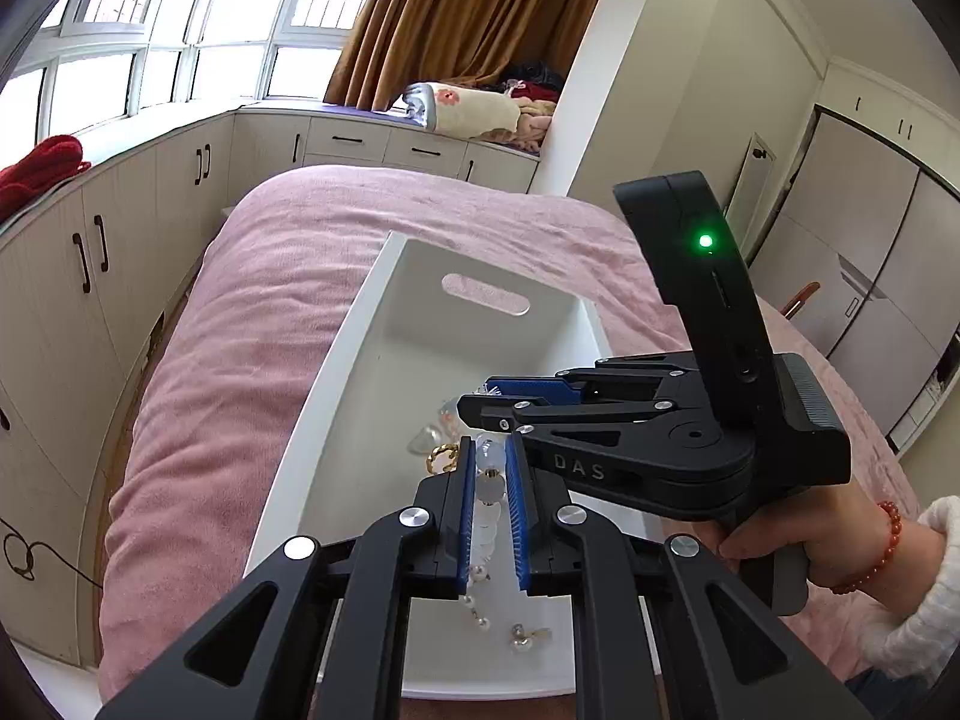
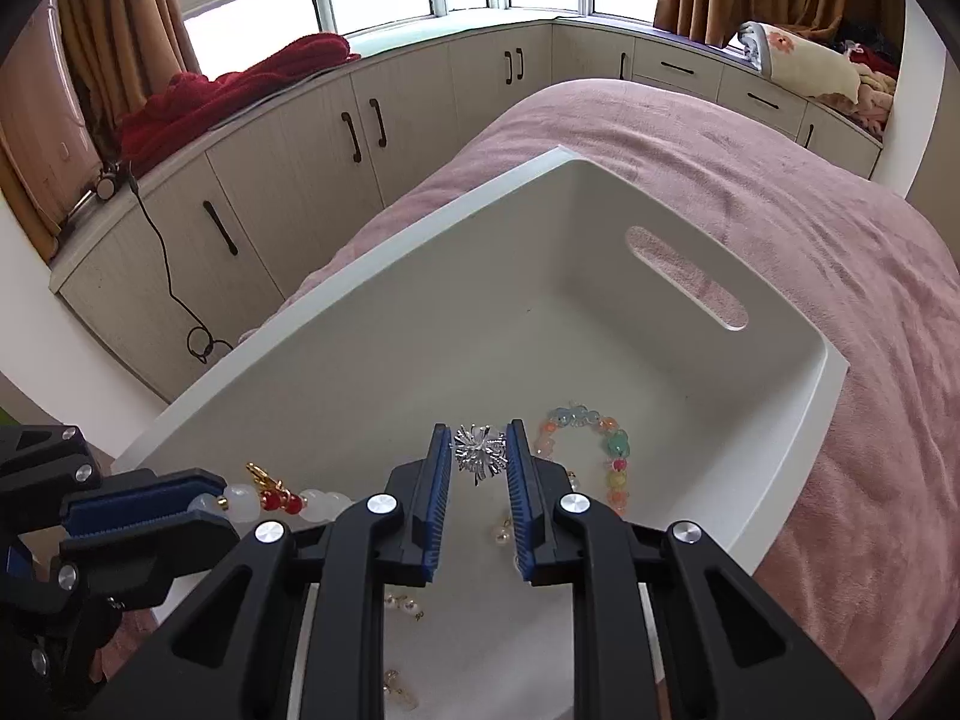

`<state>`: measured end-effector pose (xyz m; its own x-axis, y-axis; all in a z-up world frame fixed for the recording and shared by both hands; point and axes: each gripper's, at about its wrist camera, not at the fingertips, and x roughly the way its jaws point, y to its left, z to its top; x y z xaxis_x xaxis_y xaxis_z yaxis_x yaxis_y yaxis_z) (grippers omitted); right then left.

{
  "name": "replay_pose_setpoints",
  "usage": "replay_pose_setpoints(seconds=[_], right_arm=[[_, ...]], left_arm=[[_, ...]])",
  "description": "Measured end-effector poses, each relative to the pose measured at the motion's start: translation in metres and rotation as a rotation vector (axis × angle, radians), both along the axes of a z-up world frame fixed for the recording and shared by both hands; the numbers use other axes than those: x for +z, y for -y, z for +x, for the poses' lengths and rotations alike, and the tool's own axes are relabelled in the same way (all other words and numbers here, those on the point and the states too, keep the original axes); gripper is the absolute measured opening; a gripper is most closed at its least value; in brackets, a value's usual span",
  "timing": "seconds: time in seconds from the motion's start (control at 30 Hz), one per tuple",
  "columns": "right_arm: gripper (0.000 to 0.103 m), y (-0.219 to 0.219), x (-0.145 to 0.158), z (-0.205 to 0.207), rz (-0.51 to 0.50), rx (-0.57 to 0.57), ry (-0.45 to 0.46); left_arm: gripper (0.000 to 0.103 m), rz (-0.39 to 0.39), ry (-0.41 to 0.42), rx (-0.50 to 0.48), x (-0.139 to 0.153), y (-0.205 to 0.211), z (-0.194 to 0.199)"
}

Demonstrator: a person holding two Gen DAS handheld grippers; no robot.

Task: Organize jewelry
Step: 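Carry bead bracelet in left tool while right tool carries brooch to the white tray, then open both tools over the white tray, releasing bracelet and brooch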

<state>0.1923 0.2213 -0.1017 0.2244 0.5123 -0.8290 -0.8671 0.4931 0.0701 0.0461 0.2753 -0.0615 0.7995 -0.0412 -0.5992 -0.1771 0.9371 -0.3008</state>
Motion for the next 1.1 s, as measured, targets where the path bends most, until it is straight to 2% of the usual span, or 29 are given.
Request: replay_pose_setpoints(seconds=[0.13,0.17,0.2,0.27,0.3,0.37,0.4,0.47,0.57,0.63,0.7,0.8,0.87,0.9,1.0,1.1], right_arm=[[0.021,-0.006,-0.003,-0.001,-0.018,-0.025,0.010],[0.030,-0.007,-0.002,-0.002,-0.024,-0.027,0.019],[0.034,-0.007,0.000,-0.002,-0.029,-0.035,0.035],[0.049,-0.005,0.006,-0.001,-0.030,-0.052,0.057],[0.052,-0.004,0.009,0.000,-0.025,-0.055,0.061],[0.064,0.001,0.018,0.001,-0.009,-0.069,0.082],[0.066,0.004,0.023,0.001,0.004,-0.070,0.091],[0.074,0.010,0.034,0.000,0.020,-0.082,0.120],[0.080,0.020,0.052,-0.004,0.046,-0.087,0.167],[0.086,0.029,0.064,-0.006,0.065,-0.098,0.194],[0.087,0.040,0.078,-0.012,0.090,-0.108,0.223],[0.091,0.058,0.097,-0.024,0.131,-0.110,0.270],[0.099,0.069,0.109,-0.035,0.159,-0.109,0.306],[0.098,0.074,0.113,-0.039,0.168,-0.105,0.322],[0.098,0.089,0.120,-0.053,0.188,-0.092,0.362],[0.098,0.103,0.118,-0.065,0.202,-0.084,0.363]], left_arm=[[0.015,0.006,-0.022,0.000,-0.008,0.000,-0.001],[0.016,0.011,-0.021,-0.001,-0.009,0.000,-0.002],[0.024,0.019,-0.018,0.004,-0.008,0.000,-0.003],[0.030,0.037,-0.015,0.016,-0.004,0.001,-0.007],[0.036,0.043,-0.009,0.024,-0.003,0.000,-0.008],[0.046,0.041,0.005,0.038,0.002,-0.003,-0.012],[0.051,0.042,0.012,0.049,0.005,-0.005,-0.014],[0.056,0.048,0.026,0.066,0.012,-0.006,-0.017],[0.061,0.083,0.049,0.085,0.026,-0.003,-0.023],[0.067,0.123,0.061,0.093,0.035,0.002,-0.026],[0.076,0.163,0.080,0.113,0.047,0.007,-0.029],[0.084,0.195,0.114,0.126,0.065,0.014,-0.033],[0.087,0.212,0.129,0.129,0.075,0.020,-0.035],[0.092,0.220,0.137,0.131,0.079,0.022,-0.036],[0.094,0.235,0.152,0.150,0.092,0.027,-0.040],[0.095,0.237,0.150,0.166,0.102,0.027,-0.042]])
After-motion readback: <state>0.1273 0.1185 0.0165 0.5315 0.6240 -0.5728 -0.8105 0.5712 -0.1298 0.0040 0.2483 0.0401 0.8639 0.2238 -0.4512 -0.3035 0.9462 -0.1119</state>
